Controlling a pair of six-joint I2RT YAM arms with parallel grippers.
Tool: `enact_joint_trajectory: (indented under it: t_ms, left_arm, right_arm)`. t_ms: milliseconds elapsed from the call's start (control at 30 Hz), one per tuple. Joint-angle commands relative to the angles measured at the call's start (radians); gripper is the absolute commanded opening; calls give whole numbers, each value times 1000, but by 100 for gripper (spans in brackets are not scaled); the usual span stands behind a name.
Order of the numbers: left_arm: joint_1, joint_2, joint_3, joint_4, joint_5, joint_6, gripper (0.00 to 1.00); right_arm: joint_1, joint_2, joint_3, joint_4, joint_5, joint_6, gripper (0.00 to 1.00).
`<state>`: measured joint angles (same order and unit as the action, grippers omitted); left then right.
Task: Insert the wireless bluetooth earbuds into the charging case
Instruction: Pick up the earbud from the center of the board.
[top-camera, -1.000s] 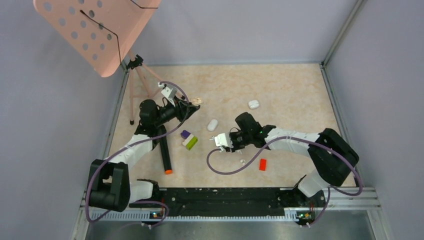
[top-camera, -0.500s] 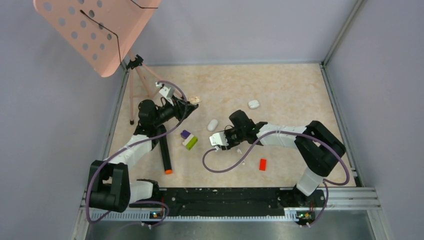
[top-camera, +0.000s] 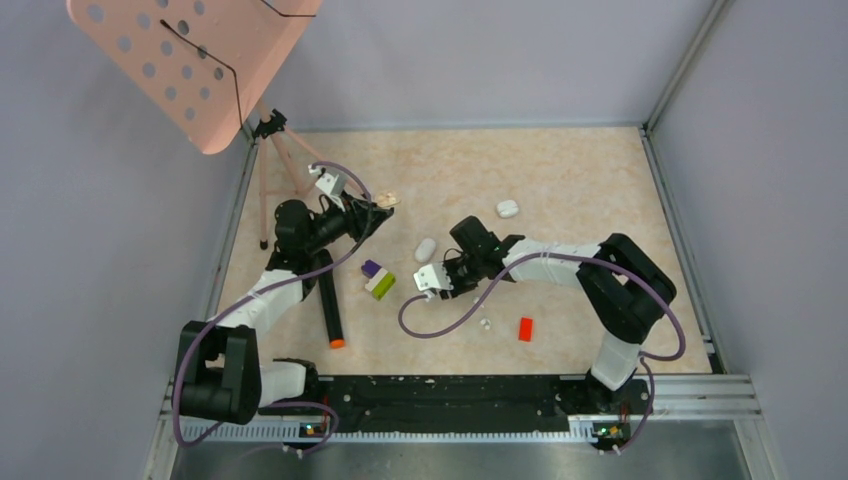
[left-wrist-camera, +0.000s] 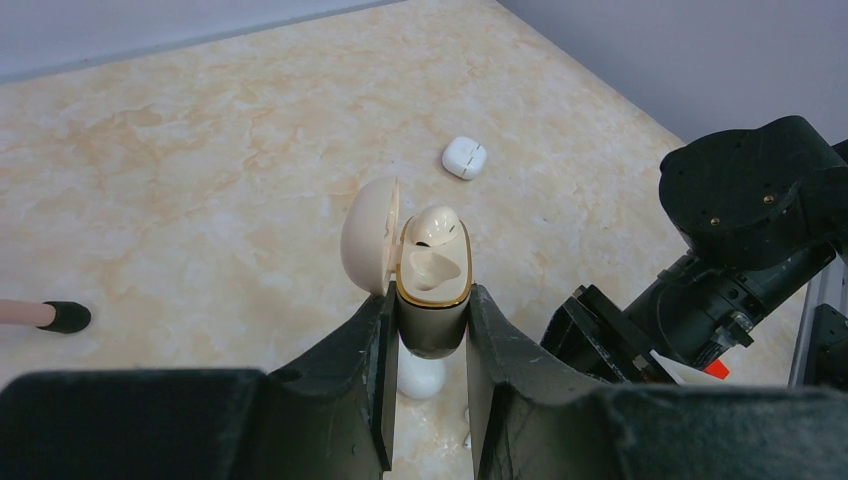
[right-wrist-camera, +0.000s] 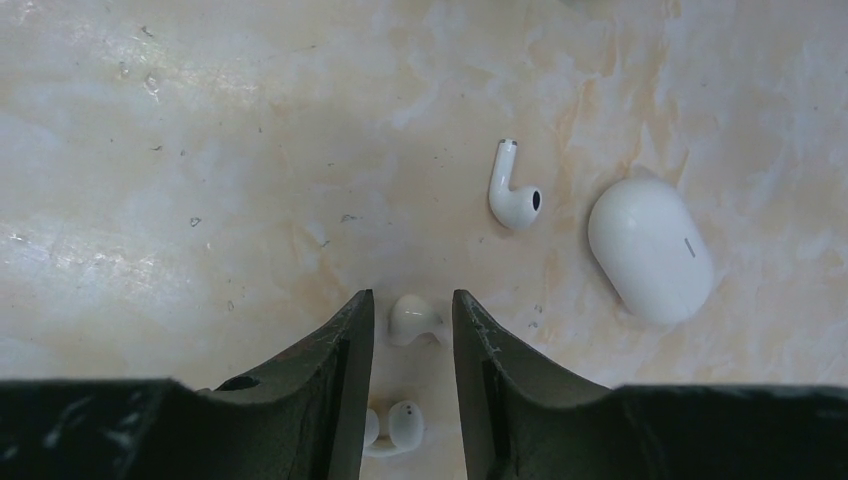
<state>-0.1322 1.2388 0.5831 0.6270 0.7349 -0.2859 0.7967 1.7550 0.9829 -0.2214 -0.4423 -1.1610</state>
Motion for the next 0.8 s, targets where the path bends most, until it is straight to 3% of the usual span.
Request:
enact_joint_trajectory:
  t_ms: [0,267,633,767]
  left_arm:
    - [6,-9,1,50,-12,1,0]
    - [8,-7,-1,45,-11,1,0]
    - [8,3,6,42,1,2,0]
    - [8,12,12,42,13,2,0]
  right_arm:
    - [12,12,28,-49,-12,-16,34]
    - [9,56,48,-90,32,12,29]
    - [2,80,41,-80,108,72,29]
    - [-4,82,42,-93,94,98,13]
